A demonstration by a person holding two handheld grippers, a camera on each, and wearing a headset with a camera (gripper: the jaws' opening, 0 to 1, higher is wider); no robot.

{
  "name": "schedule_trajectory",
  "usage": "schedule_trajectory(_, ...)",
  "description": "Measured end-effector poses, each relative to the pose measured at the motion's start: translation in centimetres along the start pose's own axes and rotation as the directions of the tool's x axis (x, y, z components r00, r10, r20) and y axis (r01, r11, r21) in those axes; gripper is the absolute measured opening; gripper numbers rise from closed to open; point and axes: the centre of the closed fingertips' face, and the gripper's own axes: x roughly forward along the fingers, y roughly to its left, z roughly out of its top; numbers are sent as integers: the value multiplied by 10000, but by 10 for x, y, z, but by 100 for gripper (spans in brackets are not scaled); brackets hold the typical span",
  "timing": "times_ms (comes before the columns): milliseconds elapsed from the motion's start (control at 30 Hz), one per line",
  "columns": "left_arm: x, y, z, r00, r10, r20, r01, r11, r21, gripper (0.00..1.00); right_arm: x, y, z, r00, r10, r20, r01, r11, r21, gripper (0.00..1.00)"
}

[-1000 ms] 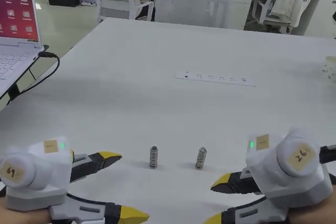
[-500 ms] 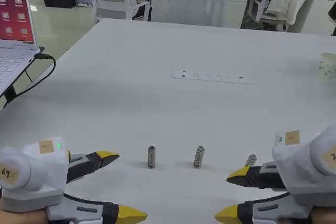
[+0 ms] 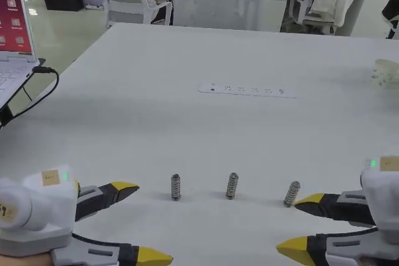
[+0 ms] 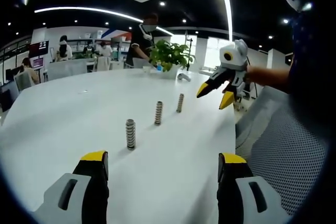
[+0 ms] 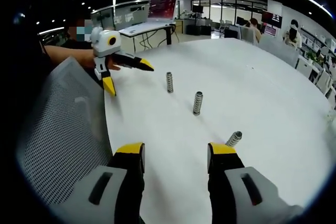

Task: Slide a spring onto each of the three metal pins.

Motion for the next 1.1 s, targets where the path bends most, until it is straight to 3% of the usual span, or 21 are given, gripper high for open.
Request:
schedule_trajectory(267,0,0,0,10000,-36,29,36,10000,-80,83,-9,-13,-8,9979,-538,348,526,9980,341,53)
schedule_trajectory(633,1,0,-2,10000,-36,-10,35,9999,-165,83,-12,-20,-13,9914,-840,1001,790,9955,532,61)
schedule_trajectory(867,1,1,-1,10000,-25,-13,25,9999,-161,83,-9,-24,-19,9888,-1028,1081,949,9926,758,70)
schedule_trajectory(1100,3,3,-3,9999,-45,-95,43,9999,-157,83,-7,-27,-23,9887,-1118,1002,1035,9910,846,72)
